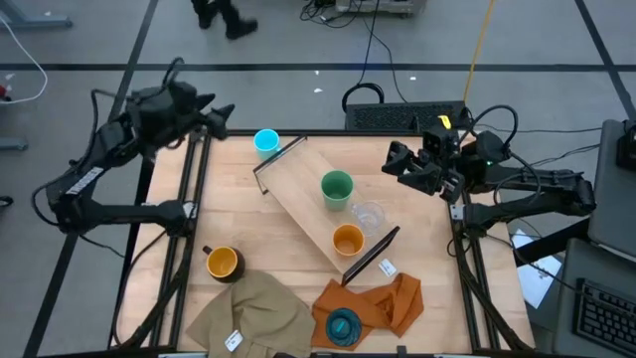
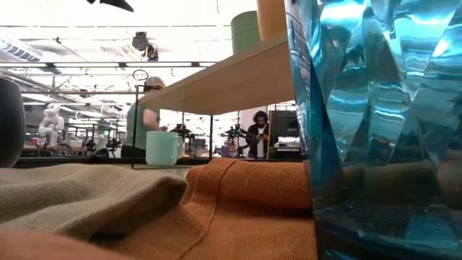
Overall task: Stack small to large cups/mugs on shelf
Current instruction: Put the blue cup on the shelf
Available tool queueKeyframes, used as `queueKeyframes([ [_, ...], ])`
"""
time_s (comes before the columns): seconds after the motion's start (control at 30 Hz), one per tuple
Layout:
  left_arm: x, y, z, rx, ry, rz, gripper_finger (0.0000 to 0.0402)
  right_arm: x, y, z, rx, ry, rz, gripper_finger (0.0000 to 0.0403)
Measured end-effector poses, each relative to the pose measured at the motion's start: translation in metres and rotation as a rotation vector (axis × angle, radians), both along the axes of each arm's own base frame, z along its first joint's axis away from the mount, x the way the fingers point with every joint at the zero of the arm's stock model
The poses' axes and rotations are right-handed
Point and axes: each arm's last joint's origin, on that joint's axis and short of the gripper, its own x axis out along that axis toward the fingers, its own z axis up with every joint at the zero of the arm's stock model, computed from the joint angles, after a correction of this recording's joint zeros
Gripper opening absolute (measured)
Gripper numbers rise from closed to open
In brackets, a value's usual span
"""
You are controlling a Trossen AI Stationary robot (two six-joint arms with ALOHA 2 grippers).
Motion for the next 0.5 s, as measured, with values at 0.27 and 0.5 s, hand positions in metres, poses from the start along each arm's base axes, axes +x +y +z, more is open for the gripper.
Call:
queueKeyframes([
  [0.27, -0.005, 0.052, -0.019, -0.276, -0.074, 0.103, 0.0319, -0.009, 0.013, 0.005, -0.021, -0.013, 0.127, 0.0196],
  [0.5, 0.005, 0.098, -0.061, -0.614, -0.021, 0.264, 0.0319, -0.031, 0.017, 0.014, -0.053, -0.058, 0.126, 0.0196],
])
